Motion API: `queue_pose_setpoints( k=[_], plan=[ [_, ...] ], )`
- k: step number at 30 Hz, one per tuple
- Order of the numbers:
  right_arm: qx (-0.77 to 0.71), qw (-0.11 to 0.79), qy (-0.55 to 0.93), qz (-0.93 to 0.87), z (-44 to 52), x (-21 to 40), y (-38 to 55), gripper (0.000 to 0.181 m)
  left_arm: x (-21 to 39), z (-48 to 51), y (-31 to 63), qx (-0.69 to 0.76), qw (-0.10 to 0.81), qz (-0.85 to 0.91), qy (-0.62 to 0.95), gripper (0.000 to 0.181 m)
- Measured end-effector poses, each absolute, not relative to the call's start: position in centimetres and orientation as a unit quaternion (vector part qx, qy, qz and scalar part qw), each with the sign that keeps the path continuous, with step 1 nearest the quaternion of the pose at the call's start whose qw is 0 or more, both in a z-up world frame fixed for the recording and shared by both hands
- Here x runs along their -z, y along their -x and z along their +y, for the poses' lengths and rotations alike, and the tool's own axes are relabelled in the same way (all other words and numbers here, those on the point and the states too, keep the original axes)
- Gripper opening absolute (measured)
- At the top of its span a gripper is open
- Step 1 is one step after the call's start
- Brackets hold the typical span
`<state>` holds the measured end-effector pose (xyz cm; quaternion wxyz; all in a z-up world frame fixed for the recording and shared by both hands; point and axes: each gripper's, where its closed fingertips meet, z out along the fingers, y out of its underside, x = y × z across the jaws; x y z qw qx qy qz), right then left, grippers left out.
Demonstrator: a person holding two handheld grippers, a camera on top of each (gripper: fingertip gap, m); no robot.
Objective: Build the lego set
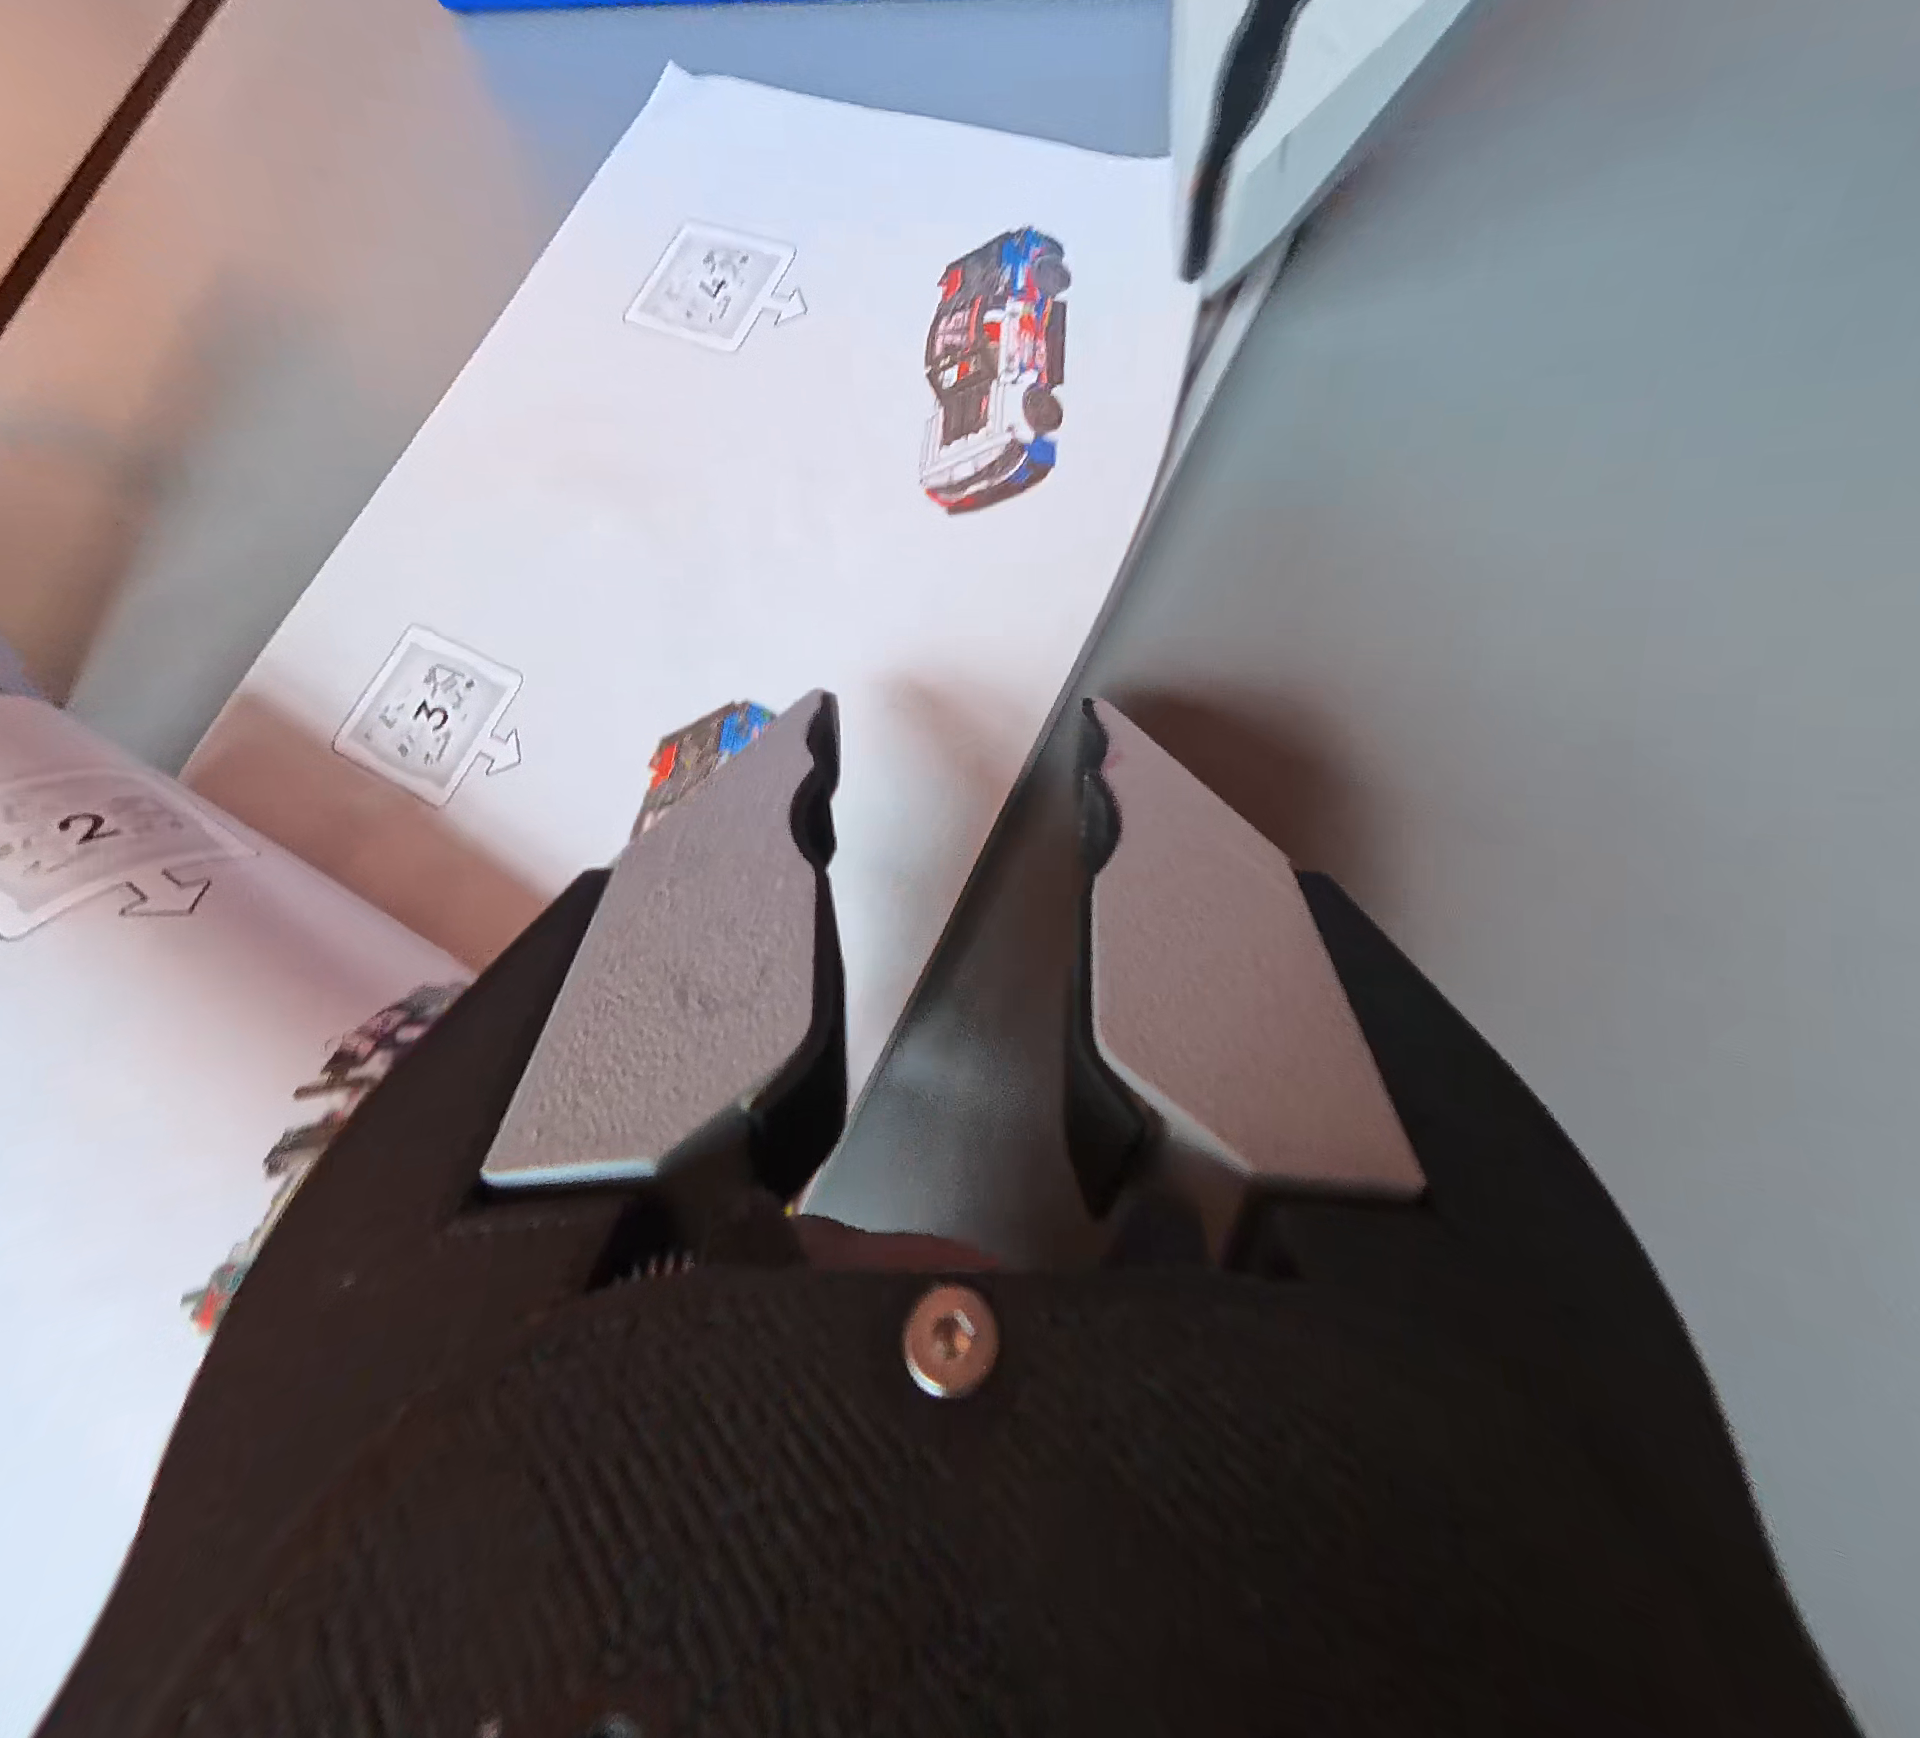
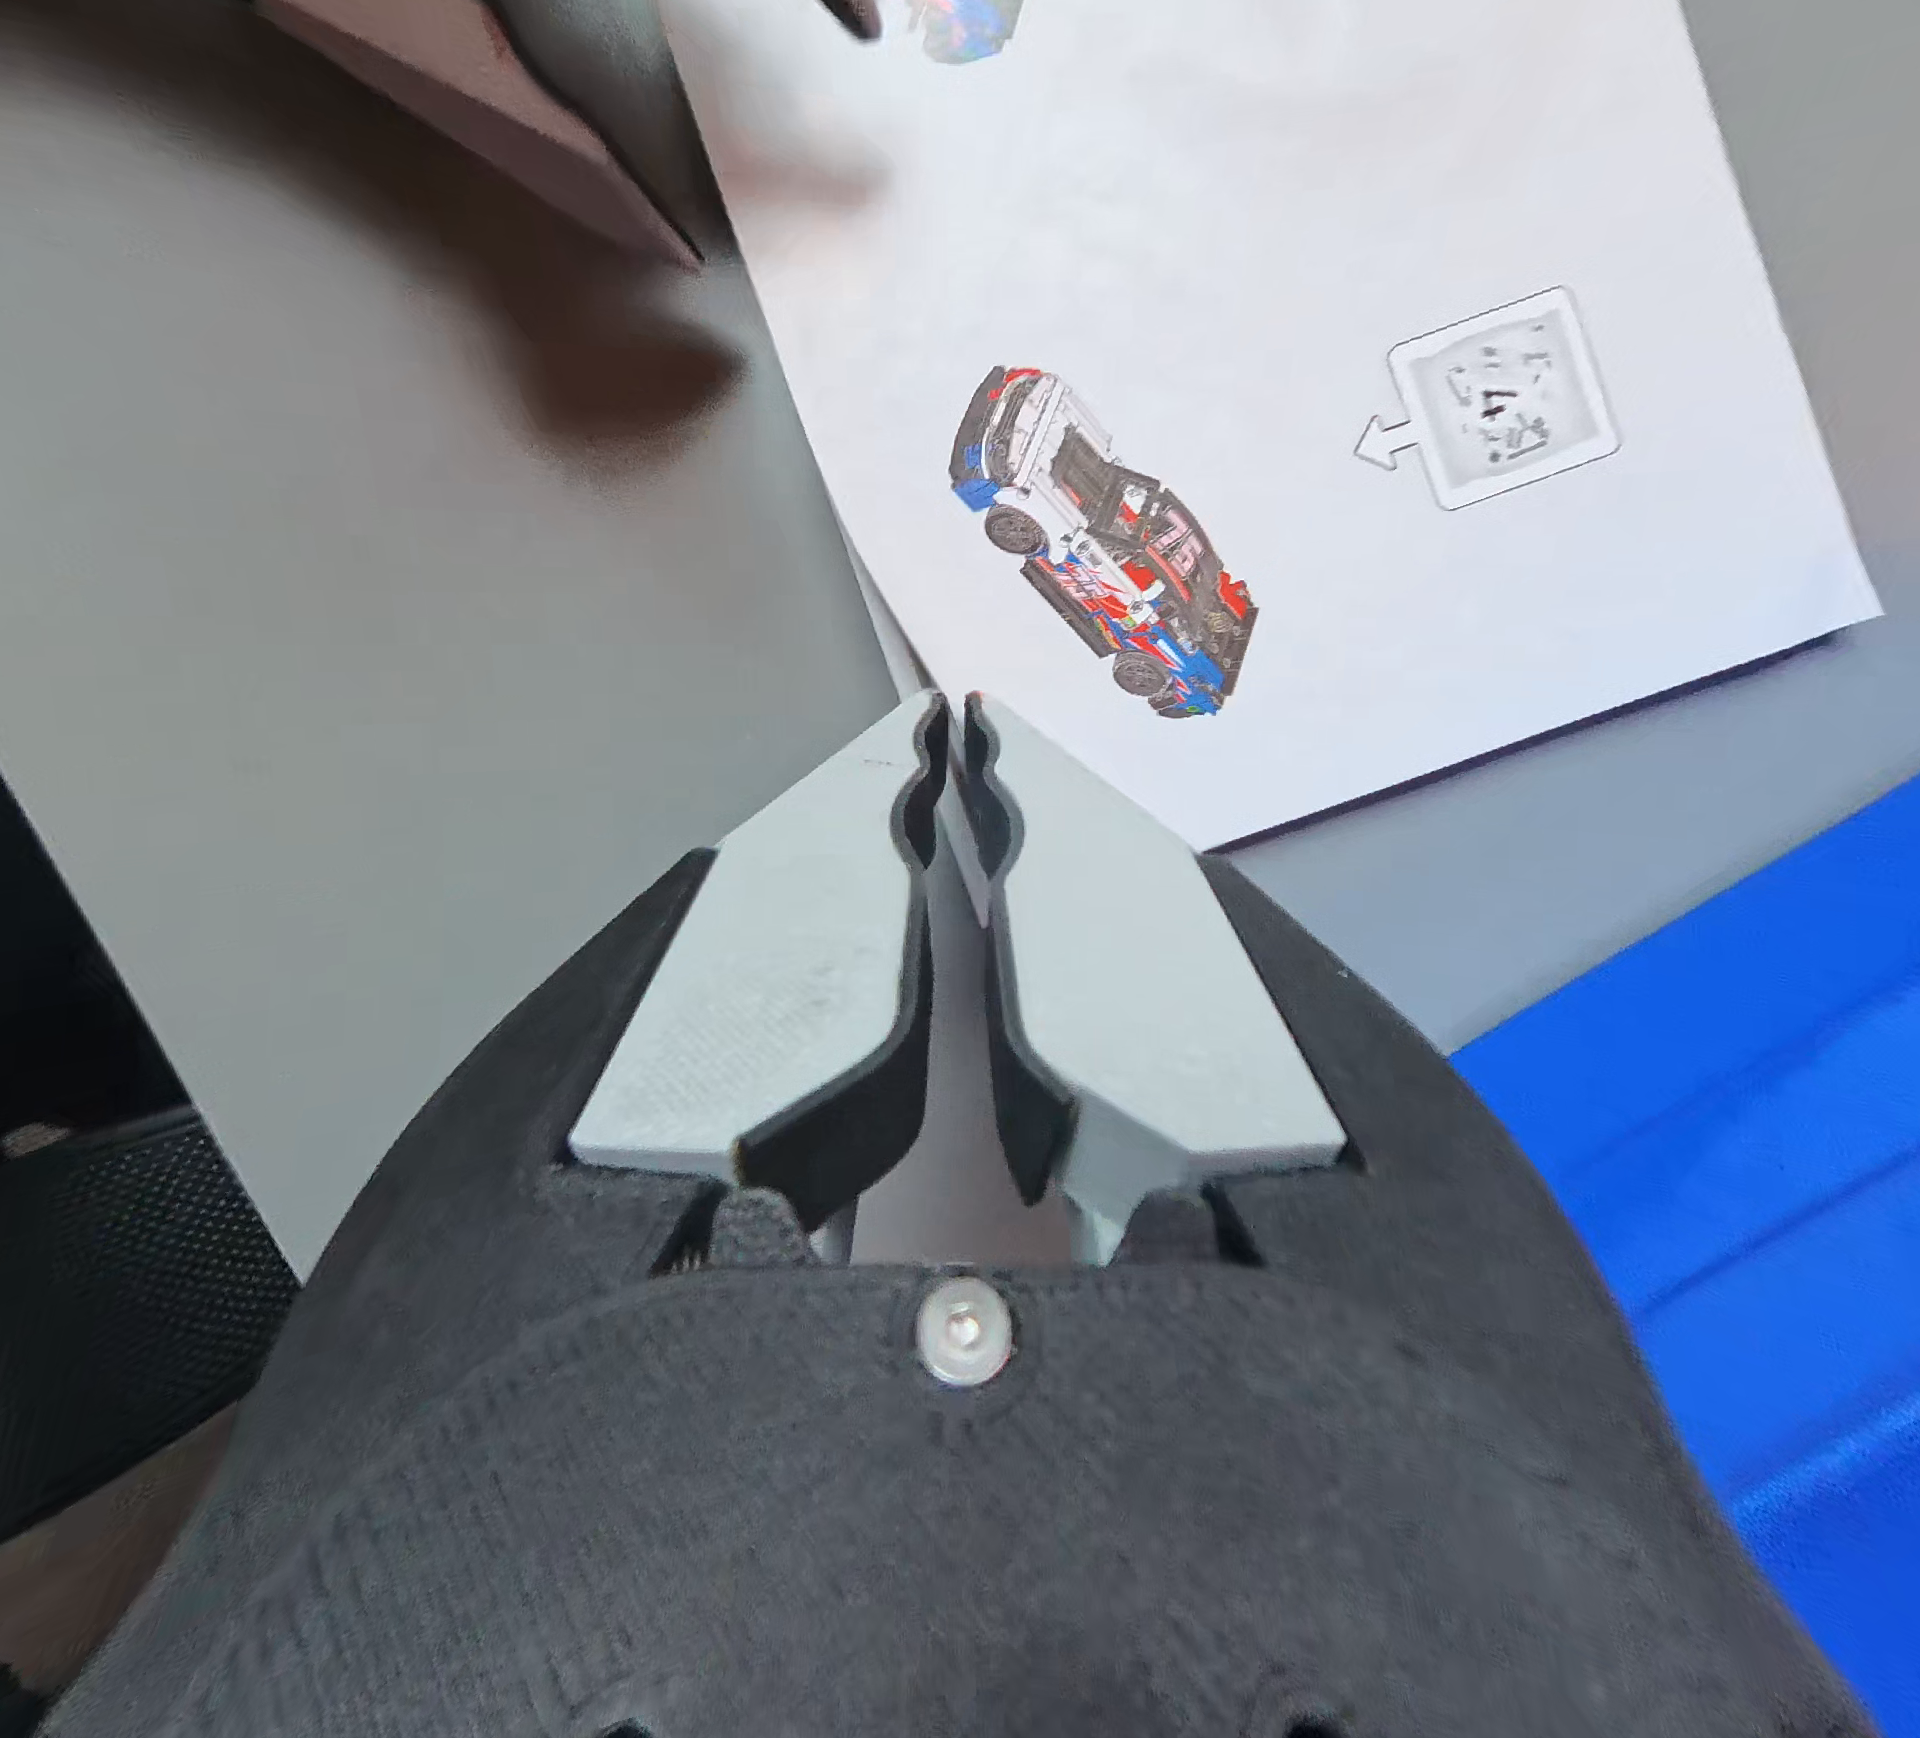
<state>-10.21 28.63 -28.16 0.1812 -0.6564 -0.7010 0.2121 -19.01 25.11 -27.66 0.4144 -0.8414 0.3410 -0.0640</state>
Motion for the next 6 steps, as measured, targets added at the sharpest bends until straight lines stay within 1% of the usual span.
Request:
queue_pose_setpoints(
  k=[2, 4, 6],
  plan=[
    [-0.213, 0.208, 0.653, -0.696, 28.9, 27.3, 10.5, 0.0, 27.3, 25.3, 18.0, 0.069, 0.421, 0.349, 0.834, 0.042],
    [-0.217, 0.246, 0.642, -0.692, 29.1, 26.0, 10.9, 0.0, 27.3, 25.6, 17.0, 0.069, 0.422, 0.361, 0.829, 0.042],
    [-0.221, 0.273, 0.633, -0.69, 29.0, 24.9, 11.1, 0.0, 27.4, 26.1, 16.3, 0.061, 0.42, 0.372, 0.826, 0.037]
  ],
)
